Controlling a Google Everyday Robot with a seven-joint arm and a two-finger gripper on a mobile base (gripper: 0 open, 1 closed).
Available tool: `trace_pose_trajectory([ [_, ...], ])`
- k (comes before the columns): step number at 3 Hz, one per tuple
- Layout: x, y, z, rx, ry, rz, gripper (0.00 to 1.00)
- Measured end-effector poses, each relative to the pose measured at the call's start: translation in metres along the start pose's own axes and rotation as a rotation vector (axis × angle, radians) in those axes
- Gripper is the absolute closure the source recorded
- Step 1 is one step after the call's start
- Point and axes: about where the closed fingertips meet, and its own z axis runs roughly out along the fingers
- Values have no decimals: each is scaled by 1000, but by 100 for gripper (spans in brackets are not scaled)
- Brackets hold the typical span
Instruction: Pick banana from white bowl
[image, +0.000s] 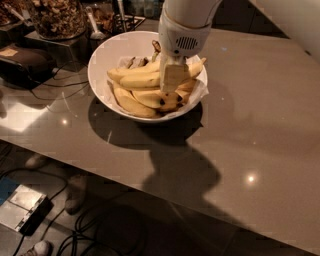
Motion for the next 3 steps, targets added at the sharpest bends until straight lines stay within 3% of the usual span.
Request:
trace_pose_trajectory([
  [2,8,51,-37,39,-230,110,100],
  [3,22,74,-51,66,-298,171,100],
])
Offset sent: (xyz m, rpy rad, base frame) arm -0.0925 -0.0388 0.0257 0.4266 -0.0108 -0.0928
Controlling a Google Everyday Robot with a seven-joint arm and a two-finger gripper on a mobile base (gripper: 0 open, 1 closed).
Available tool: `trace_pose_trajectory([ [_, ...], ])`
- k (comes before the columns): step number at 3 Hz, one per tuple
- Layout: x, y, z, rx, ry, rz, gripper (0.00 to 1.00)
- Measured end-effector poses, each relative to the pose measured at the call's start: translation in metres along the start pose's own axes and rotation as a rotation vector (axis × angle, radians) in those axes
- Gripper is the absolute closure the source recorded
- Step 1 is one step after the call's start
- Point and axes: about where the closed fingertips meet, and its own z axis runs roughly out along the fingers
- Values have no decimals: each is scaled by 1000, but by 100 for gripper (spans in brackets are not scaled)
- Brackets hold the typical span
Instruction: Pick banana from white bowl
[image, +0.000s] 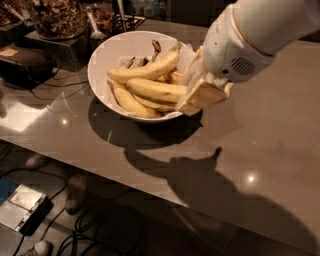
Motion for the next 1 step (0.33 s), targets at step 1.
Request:
trace_pose_trajectory([
  [1,15,20,-17,21,-1,50,100],
])
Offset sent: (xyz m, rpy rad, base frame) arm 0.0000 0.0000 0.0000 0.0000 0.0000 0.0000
